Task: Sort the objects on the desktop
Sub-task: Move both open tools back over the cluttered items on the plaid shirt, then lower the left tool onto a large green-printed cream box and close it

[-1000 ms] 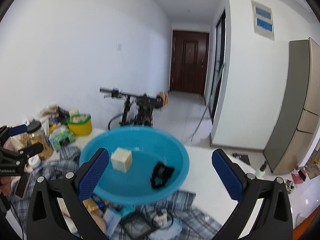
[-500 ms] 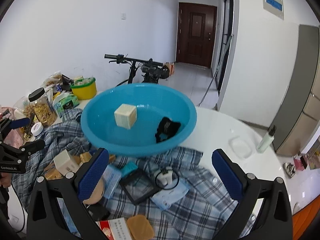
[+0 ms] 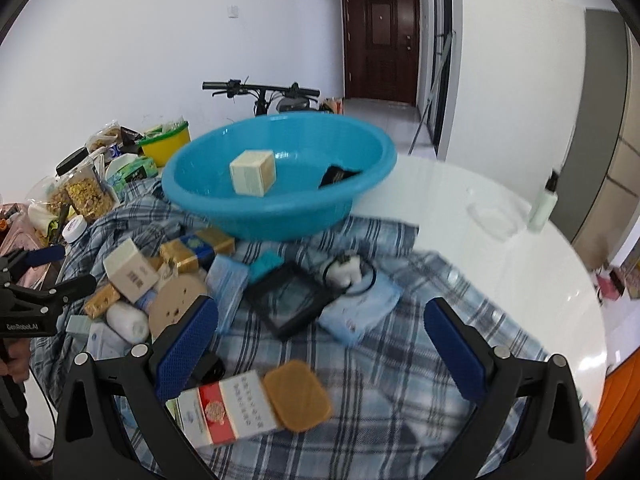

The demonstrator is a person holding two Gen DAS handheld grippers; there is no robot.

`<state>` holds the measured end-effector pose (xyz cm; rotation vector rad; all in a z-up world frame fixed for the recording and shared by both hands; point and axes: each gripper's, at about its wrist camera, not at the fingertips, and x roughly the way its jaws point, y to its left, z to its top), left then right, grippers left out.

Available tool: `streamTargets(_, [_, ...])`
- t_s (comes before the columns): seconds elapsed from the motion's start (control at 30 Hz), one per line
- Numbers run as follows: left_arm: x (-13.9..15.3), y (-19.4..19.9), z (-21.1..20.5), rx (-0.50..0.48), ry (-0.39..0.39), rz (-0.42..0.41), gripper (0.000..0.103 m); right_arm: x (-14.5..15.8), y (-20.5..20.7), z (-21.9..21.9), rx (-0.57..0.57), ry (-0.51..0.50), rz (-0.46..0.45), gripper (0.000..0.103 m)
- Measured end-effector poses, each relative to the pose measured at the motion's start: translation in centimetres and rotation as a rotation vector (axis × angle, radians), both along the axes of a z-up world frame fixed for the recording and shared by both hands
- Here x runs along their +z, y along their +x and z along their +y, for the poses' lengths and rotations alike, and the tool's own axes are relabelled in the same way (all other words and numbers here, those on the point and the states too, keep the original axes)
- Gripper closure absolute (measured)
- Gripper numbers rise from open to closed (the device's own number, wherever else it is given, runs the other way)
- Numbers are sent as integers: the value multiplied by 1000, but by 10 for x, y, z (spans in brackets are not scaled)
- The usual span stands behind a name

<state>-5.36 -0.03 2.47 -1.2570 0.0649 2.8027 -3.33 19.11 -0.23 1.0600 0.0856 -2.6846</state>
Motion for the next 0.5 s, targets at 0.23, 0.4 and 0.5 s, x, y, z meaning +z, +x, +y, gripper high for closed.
streamTargets(0.23, [-23, 13, -1, 26, 9, -36, 0, -27, 14, 5, -54, -26, -45, 0])
streamTargets(0.4, [-35, 13, -1, 25, 29, -72, 0, -37, 17, 5, -65, -46, -76, 0])
streamTargets(0.5, [-38, 14, 0, 27, 35, -76, 0, -39, 18, 4, -64, -36, -76, 0])
